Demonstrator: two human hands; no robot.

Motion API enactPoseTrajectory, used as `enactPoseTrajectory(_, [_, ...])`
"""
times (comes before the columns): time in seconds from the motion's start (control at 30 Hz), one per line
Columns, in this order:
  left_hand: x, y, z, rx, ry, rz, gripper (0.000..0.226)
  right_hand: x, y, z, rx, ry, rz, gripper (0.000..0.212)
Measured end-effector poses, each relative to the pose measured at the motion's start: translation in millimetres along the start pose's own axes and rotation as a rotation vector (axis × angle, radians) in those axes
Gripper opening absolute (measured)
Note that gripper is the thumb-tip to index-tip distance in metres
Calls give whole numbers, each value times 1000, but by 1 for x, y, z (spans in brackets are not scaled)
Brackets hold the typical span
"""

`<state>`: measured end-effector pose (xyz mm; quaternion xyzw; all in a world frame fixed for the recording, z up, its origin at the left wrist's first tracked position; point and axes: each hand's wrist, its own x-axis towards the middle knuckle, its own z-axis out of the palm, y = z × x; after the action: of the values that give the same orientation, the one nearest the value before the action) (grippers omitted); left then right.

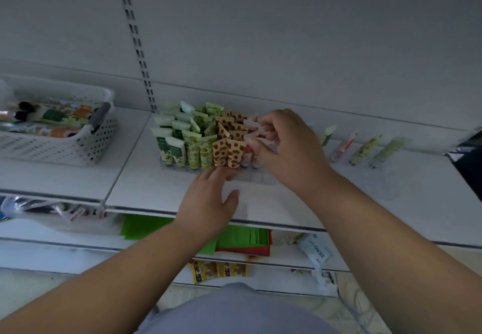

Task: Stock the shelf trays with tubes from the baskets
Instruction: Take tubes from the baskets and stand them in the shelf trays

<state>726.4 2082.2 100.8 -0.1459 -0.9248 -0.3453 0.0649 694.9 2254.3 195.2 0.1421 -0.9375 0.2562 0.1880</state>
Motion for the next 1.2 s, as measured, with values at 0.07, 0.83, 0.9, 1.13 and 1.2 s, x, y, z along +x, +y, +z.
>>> enactPoseTrajectory(0.07, [-11,-8,-21,17,52,-35,31,4,-26,5,85,-16,-40,31])
enactPoseTrajectory(0.83, [-183,-292,-377,257,378,-376,26,82,-430,220,273,-250,-283,36])
enactPoseTrajectory(0.9, [-177,-313,-395,236,359,-377,27,94,-444,235,268,-265,-248,36])
enactPoseTrajectory(1.13, [-129,-384,-424,175,376,-392,32,165,-466,299,262,-307,-207,25])
enactPoseTrajectory(1.2, [-117,-403,-438,190,362,-397,31,193,-472,325,286,-289,-234,23])
